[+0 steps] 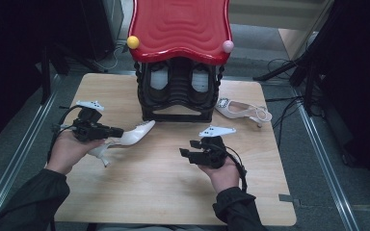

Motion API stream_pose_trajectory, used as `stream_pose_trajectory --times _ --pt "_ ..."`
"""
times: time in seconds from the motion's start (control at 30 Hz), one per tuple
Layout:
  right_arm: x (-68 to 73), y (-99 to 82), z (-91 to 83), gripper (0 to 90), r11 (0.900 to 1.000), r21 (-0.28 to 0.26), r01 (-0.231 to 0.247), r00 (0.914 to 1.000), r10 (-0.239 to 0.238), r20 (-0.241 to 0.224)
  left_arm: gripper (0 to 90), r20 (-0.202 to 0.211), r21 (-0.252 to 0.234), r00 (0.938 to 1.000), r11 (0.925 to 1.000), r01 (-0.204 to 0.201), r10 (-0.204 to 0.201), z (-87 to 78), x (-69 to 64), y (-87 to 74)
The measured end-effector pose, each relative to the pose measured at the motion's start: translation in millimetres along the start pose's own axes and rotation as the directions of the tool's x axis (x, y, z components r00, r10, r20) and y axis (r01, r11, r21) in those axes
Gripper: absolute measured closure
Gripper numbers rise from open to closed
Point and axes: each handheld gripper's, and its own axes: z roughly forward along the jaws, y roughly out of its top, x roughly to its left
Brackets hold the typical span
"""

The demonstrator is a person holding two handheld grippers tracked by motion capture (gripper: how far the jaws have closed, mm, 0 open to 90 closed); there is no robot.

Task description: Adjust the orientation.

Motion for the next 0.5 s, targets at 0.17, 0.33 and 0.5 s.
stream_pose_trajectory --times 0.17,0.33,0.5 --pt "-2.2 -1.3 -1.6 48.1 1.0000 0.002 -0.006 1.0000 0.006 0.007 88.2 -0.001 0.007 0.9999 0.9999 -0.015 0.015 17.8 -8.9 8.5" --pt "-4.5 -4.2 -4.1 48.1 0.9999 -0.002 -0.013 0.9998 0.013 0.015 88.1 -0.018 0.022 0.9994 0.9993 -0.031 0.031 41.6 -18.7 13.3" --pt "-6.1 -7.0 -6.1 48.1 0.9998 0.002 -0.021 0.9995 0.021 0.022 87.8 -0.004 0.038 0.9990 0.9983 -0.045 0.045 54.5 -28.0 11.7"
